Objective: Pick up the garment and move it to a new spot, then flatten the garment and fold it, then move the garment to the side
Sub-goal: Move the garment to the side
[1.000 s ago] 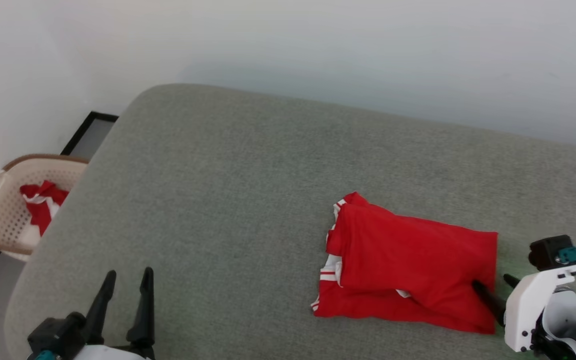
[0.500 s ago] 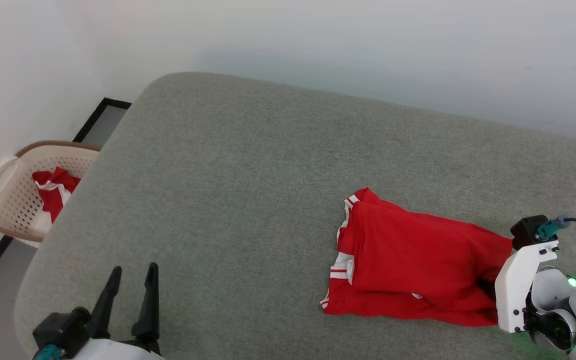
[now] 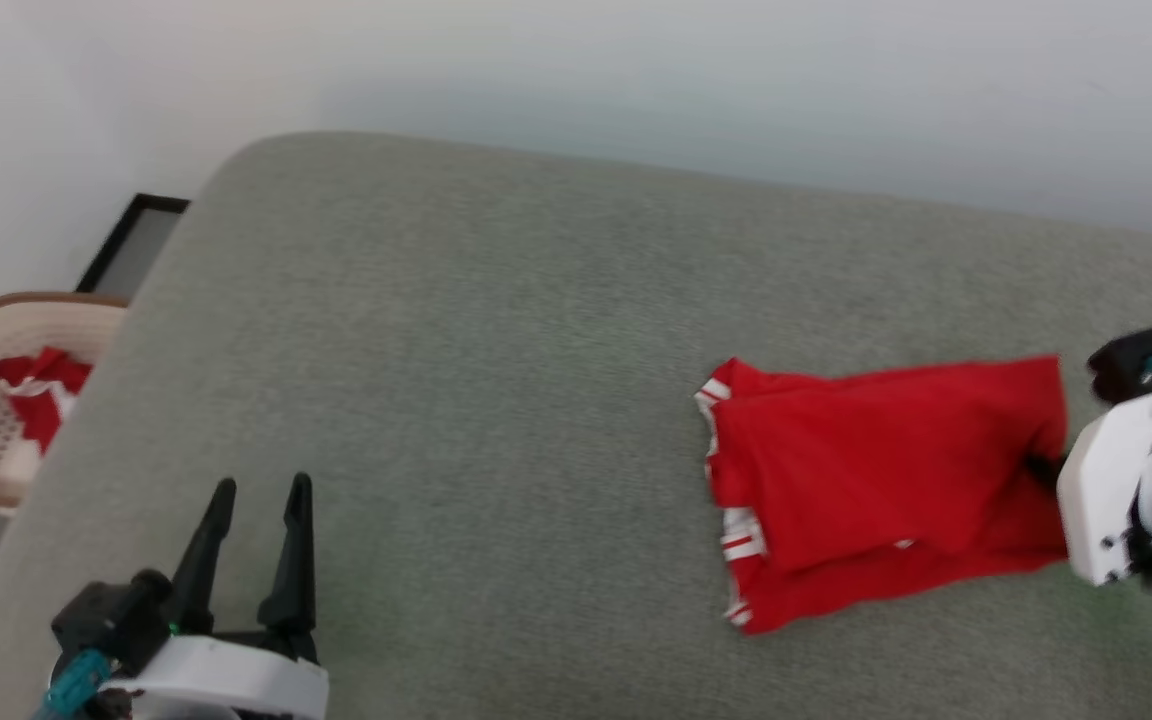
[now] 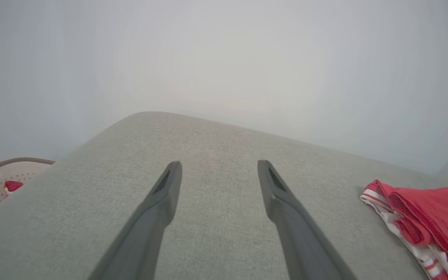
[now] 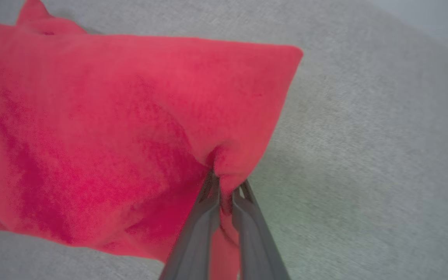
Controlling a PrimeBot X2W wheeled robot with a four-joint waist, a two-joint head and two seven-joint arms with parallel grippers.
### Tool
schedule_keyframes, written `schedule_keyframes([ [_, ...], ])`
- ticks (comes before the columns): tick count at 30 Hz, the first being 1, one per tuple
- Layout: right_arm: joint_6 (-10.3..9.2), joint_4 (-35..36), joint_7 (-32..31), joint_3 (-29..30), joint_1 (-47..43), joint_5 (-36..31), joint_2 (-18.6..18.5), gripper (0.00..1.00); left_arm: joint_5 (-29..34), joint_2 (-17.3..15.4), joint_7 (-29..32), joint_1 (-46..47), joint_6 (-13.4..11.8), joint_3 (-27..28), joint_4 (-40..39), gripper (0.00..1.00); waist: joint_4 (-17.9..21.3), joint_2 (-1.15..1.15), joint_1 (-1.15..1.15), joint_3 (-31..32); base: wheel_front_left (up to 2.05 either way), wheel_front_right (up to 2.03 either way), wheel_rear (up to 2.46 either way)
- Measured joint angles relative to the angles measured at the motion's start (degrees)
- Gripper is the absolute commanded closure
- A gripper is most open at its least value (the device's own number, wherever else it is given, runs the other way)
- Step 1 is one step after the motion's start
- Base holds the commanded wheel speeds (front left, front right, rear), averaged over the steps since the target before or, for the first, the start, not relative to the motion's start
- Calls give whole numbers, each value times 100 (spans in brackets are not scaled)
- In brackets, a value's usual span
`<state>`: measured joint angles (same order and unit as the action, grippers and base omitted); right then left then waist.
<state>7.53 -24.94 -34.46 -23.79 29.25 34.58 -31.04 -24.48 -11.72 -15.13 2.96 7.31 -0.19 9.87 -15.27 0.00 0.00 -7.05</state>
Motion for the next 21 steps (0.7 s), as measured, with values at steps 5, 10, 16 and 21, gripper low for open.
schedule_keyframes([
  [5,-1,375,-175,136,179,-92,-320,100,42,-80,0,218,1,-96,-65,0,308,0,0,-119,0,0,0],
  [10,0,651,-349,276,315,-140,-597,100,45,-194,0,498,1,-230,-145,0,686,0,0,-270,0,0,0],
  [16,0,847,-431,338,560,-244,-965,100,19,-411,0,852,1,-426,-174,0,1179,0,0,-496,0,0,0],
  [21,0,772,-247,307,846,-300,-1354,100,-10,-531,0,1120,1,-626,-189,0,1555,0,0,-726,0,0,0],
])
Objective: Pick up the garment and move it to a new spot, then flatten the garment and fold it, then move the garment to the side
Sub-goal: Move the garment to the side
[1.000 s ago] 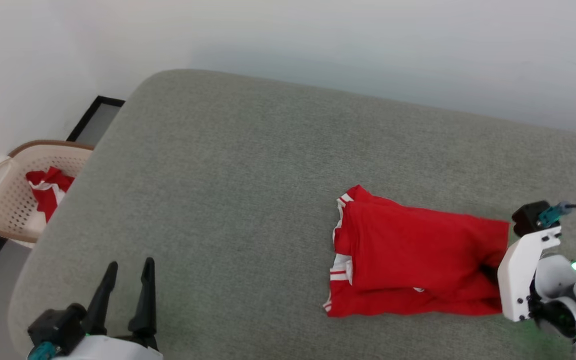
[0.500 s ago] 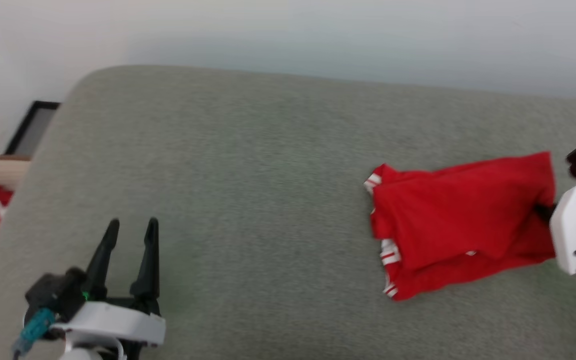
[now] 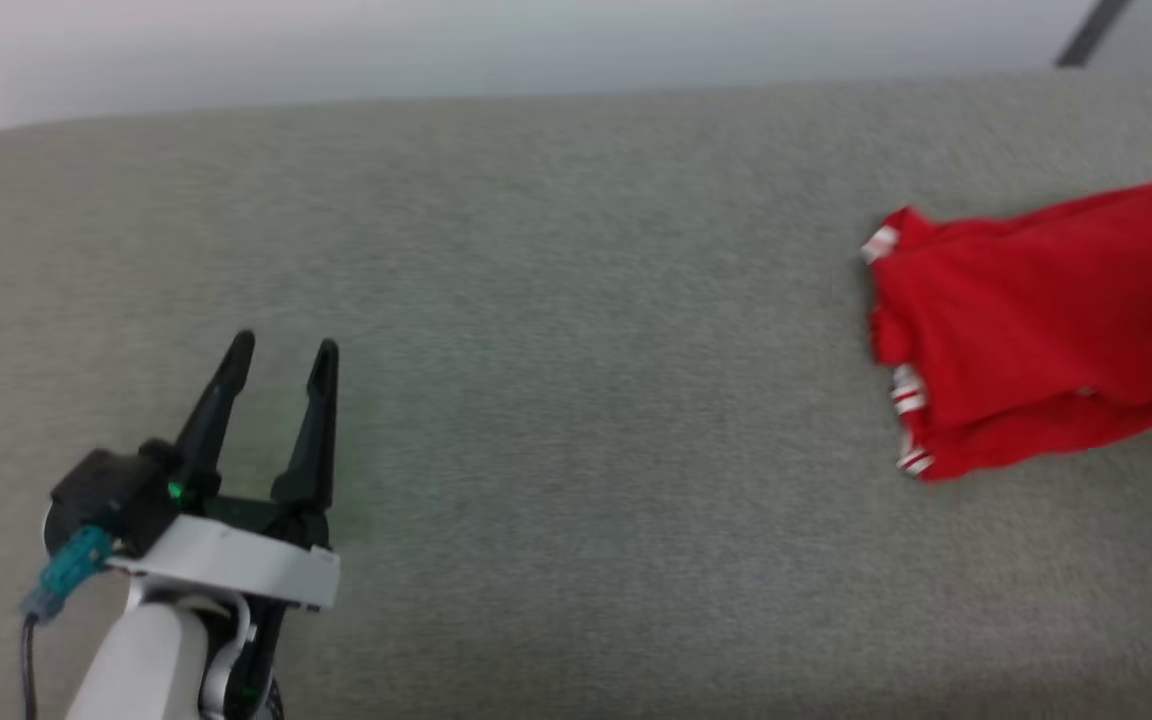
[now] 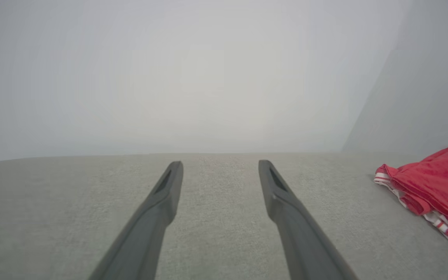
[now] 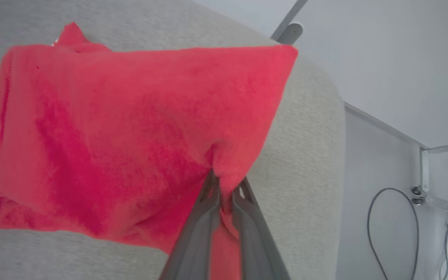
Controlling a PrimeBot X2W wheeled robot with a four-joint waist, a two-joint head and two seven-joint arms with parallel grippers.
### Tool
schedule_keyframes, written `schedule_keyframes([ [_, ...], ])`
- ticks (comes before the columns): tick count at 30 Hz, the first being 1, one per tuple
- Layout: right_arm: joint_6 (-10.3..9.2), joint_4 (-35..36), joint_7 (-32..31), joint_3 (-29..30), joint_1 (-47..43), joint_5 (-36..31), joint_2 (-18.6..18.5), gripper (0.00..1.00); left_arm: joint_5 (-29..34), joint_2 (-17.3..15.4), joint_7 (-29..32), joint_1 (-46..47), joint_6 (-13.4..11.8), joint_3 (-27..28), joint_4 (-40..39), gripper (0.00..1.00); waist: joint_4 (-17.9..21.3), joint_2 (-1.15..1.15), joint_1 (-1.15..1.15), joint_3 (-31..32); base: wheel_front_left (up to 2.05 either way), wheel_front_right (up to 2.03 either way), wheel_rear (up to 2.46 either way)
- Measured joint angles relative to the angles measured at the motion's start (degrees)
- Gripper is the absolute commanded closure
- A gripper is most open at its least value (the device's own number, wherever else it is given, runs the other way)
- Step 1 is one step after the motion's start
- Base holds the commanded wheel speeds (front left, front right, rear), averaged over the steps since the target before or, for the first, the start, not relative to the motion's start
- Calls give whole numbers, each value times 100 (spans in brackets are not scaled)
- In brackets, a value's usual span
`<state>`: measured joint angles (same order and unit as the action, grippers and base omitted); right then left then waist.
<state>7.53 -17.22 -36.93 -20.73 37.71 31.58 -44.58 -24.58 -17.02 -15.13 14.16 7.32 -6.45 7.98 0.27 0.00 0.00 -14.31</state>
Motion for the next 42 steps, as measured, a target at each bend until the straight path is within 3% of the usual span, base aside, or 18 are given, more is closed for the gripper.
schedule_keyframes([
  [11,0,-472,737,-575,778,-431,-745,100,-22,-188,0,487,1,-310,-24,0,511,0,0,-642,0,0,0],
  [20,0,-1395,1211,-773,1257,-1128,-1084,100,-113,-303,0,743,1,-497,-48,0,580,0,0,-1125,0,0,0],
  [31,-1,-2610,1815,-412,1509,-1811,-610,100,-220,-361,-1,914,1,-569,-26,0,330,0,0,-1497,0,0,0],
  [42,0,-3158,1971,-41,1716,-2321,-53,98,-222,-363,-1,950,1,-542,46,0,296,0,0,-1494,0,0,0],
])
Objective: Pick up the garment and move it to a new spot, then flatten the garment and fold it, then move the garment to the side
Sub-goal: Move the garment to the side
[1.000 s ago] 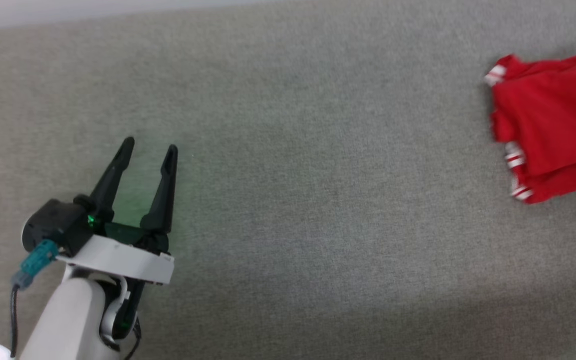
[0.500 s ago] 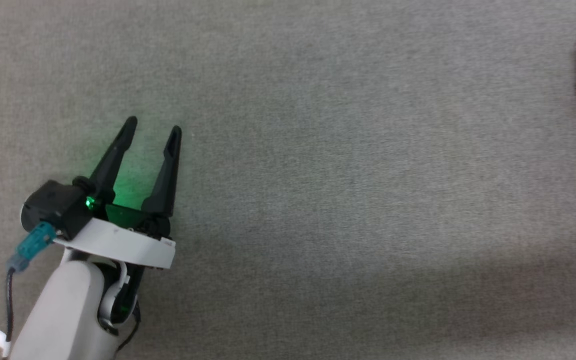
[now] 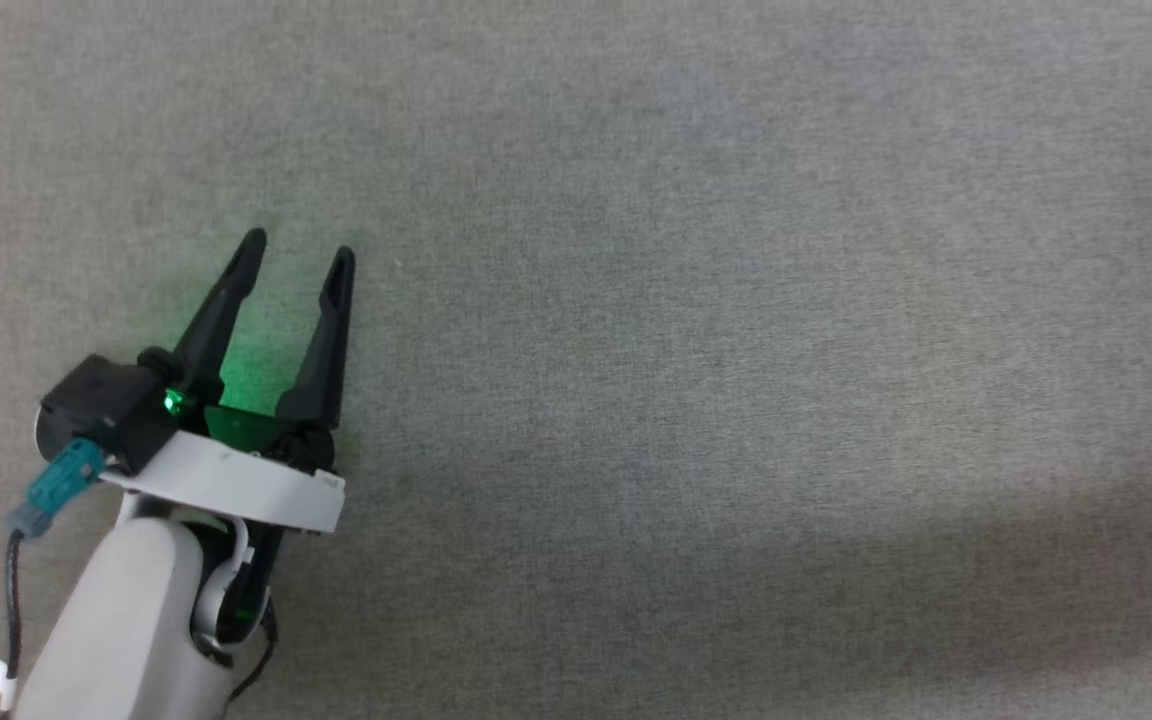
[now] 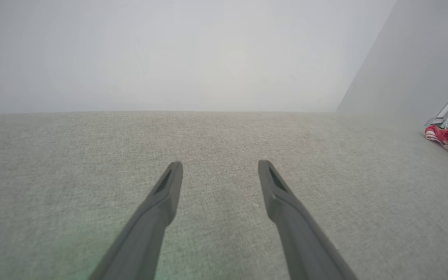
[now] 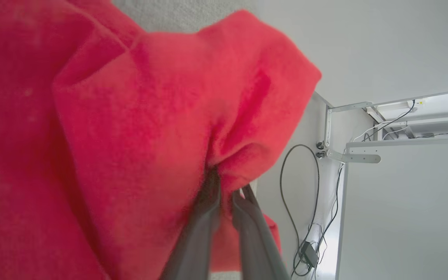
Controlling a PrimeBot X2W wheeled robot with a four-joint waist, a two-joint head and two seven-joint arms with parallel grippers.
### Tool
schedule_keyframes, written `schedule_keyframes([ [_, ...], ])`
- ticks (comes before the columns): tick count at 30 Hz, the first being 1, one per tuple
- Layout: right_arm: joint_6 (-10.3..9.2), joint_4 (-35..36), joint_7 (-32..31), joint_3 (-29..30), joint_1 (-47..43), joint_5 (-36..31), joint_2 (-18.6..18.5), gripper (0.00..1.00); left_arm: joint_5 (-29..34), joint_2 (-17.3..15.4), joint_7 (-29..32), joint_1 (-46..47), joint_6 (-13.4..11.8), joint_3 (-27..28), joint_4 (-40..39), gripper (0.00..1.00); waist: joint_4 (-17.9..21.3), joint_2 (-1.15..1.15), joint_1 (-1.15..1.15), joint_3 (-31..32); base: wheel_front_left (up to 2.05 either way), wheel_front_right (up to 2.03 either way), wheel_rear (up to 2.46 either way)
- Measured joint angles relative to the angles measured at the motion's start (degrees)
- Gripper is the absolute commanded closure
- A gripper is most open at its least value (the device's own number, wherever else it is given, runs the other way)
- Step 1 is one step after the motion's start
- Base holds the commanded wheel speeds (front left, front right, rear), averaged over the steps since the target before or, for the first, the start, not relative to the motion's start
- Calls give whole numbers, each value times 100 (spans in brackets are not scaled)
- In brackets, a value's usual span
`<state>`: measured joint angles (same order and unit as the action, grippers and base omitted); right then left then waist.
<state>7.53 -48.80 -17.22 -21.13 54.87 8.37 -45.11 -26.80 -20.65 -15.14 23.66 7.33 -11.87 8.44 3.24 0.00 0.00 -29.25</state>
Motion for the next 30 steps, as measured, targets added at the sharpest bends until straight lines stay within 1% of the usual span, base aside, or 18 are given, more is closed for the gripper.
schedule_keyframes([
  [2,0,-43,-2,73,13,-111,40,65,-18,1,1,-26,0,21,18,0,20,0,0,63,0,0,0],
  [3,0,-49,-2,97,25,-159,62,55,-25,-1,1,-52,0,29,35,0,31,0,0,100,0,0,0],
  [5,0,-66,45,167,47,-241,119,22,-40,0,1,-88,0,31,64,0,52,0,0,185,0,0,0],
  [6,0,-96,58,209,61,-260,147,7,-41,0,1,-106,0,33,77,0,61,0,0,230,0,0,0],
  [7,0,-125,57,233,63,-285,165,0,-45,1,1,-141,0,35,88,0,70,0,0,280,0,0,0],
  [12,0,-323,83,415,78,-415,298,0,-82,18,0,-348,0,97,147,0,108,0,0,579,0,0,0],
  [18,0,-495,254,594,21,-422,595,0,-71,79,0,-705,0,231,242,0,118,0,0,1026,0,0,0],
  [23,0,-580,482,754,-288,-349,910,0,-46,125,1,-1013,0,332,345,0,60,0,0,1442,0,0,0],
  [30,-1,-459,1048,979,-958,-93,1383,0,18,196,0,-1491,-23,595,394,0,-132,0,0,2044,0,0,0],
])
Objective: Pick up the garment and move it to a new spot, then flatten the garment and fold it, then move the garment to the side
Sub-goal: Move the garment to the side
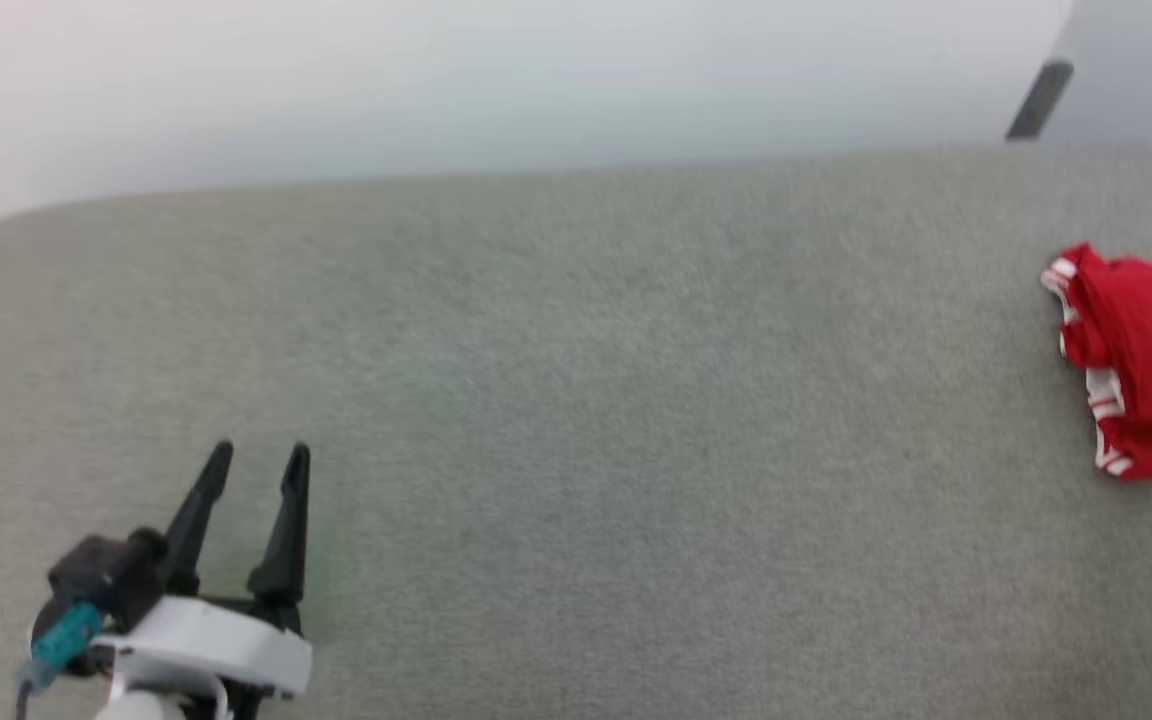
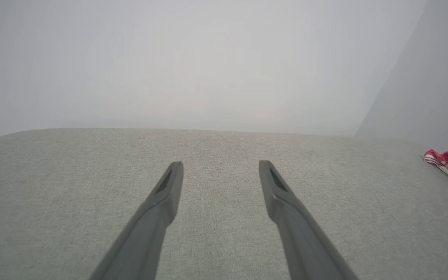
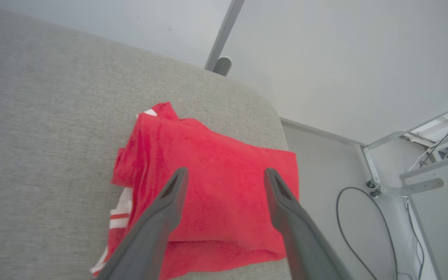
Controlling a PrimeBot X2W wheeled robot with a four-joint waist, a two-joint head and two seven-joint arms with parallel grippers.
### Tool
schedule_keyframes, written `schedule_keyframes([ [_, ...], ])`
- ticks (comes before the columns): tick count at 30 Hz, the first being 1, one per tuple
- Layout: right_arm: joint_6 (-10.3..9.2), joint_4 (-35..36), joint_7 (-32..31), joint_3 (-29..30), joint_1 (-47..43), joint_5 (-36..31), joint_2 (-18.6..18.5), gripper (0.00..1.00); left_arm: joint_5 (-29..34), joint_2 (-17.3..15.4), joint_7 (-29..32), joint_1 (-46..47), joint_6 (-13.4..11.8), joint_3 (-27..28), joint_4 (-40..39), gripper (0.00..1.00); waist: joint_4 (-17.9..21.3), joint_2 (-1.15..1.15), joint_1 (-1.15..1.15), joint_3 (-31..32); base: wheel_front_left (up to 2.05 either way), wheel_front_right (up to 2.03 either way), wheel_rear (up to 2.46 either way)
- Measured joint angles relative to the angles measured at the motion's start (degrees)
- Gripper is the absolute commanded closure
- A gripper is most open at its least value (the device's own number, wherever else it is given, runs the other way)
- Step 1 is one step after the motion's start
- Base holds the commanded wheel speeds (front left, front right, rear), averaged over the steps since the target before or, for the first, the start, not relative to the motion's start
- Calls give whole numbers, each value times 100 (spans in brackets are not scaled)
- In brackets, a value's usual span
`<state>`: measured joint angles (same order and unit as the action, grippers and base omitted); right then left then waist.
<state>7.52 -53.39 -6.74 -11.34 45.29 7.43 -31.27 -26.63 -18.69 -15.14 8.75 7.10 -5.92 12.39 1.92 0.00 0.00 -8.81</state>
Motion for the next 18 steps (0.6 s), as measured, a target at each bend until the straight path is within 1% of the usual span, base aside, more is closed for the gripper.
schedule_keyframes([
  [2,1,60,158,82,-236,152,126,0,20,32,1,-136,-31,52,16,0,-78,0,0,165,0,0,0],
  [7,1,296,643,168,-790,216,313,0,129,52,1,-437,-157,152,19,0,-305,0,0,527,0,0,0],
  [12,1,526,1078,279,-1324,369,567,0,133,54,1,-712,-207,297,-45,0,-549,0,0,808,0,0,0],
  [18,0,877,1501,465,-1836,460,881,0,125,82,1,-964,-205,409,-100,0,-791,0,0,1041,0,0,0],
])
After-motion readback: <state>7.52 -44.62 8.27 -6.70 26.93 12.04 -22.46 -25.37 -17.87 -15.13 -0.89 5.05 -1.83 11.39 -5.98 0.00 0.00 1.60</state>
